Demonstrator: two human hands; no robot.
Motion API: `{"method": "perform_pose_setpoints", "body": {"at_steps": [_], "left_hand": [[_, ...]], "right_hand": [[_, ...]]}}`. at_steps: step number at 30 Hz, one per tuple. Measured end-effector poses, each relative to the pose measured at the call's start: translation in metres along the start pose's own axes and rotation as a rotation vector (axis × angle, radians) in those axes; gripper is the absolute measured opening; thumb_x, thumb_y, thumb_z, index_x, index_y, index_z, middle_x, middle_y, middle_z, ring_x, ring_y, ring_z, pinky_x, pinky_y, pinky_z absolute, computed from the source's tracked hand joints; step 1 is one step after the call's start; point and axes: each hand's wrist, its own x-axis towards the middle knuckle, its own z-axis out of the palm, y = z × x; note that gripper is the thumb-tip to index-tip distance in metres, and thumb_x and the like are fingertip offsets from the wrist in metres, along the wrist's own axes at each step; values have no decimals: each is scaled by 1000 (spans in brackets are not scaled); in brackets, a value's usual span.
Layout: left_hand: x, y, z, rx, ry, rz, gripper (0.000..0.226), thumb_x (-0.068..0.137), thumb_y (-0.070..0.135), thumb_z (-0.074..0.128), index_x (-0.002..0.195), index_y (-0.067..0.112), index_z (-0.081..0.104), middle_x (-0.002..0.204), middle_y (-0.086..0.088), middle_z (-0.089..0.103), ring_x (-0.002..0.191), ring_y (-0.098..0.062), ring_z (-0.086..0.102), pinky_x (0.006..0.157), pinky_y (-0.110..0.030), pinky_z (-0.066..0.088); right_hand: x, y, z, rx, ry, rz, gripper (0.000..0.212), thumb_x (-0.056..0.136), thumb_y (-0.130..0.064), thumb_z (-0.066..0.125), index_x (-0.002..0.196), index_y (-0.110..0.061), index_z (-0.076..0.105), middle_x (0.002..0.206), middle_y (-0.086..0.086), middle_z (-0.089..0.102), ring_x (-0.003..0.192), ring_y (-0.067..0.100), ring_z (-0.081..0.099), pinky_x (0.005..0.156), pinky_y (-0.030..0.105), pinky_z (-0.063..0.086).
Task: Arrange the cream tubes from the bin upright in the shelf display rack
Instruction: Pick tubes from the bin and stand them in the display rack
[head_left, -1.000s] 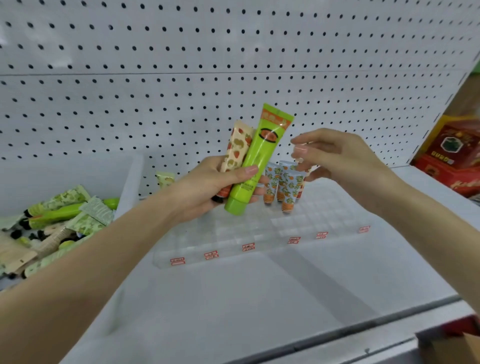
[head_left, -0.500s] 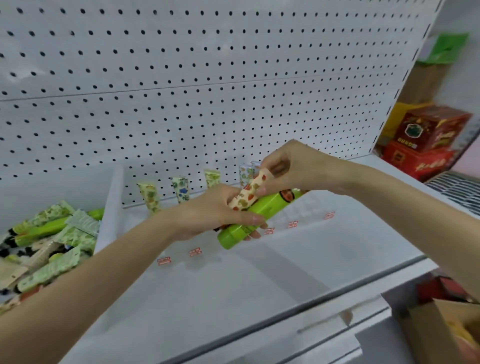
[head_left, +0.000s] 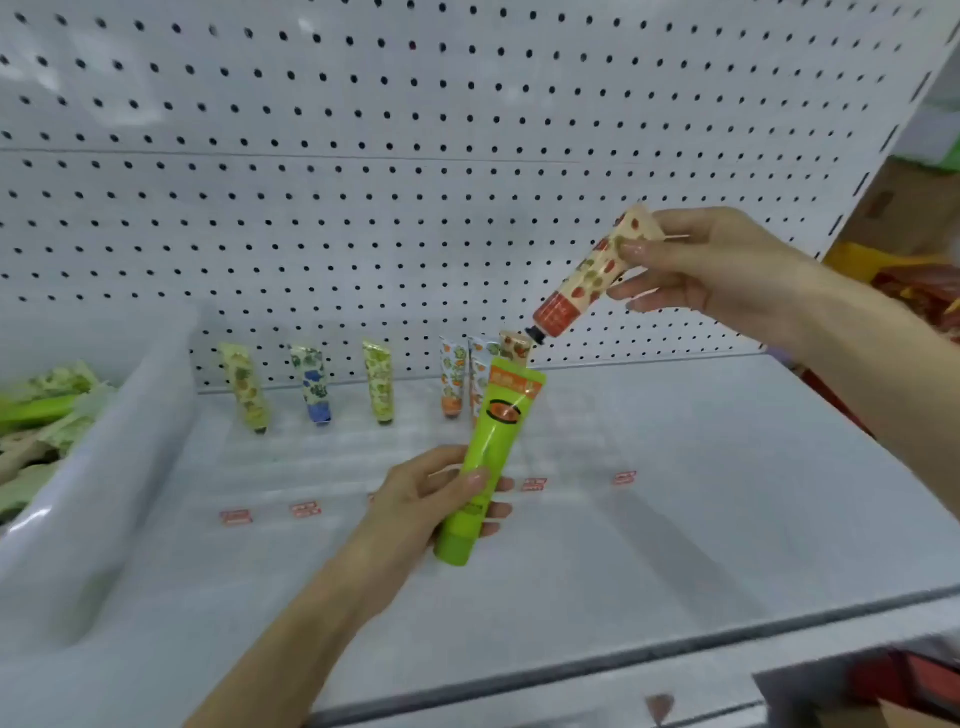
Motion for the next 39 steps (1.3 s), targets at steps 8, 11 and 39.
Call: {"method": "perform_pose_setpoints", "body": {"at_steps": [8, 11, 39], "left_hand": [[18, -39, 32, -210, 327, 202, 28, 77, 17, 60, 103, 5, 61, 99, -16, 72, 84, -30, 71, 76, -36, 59], [19, -47, 36, -110, 409, 252, 31, 75, 14, 62, 104, 3, 59, 95, -15, 73, 81, -29, 71, 77, -37, 59], [22, -48, 35, -23, 405, 248, 29, 75, 17, 60, 102, 5, 59, 92, -13, 74, 78, -26, 71, 65, -27, 56]], "right_hand": [[42, 79, -8, -189, 64, -21, 11, 82, -8, 70, 91, -2, 68, 85, 13, 72, 67, 16, 70, 67, 23, 58], [56, 98, 1, -220, 46, -34, 4, 83, -6, 69, 87, -5, 67, 79, 11, 71, 63, 13, 70, 66, 20, 58], [86, 133, 25, -556, -132, -132, 12, 82, -10, 72, 76, -13, 61, 72, 2, 69, 53, 0, 65, 58, 10, 53]]}}
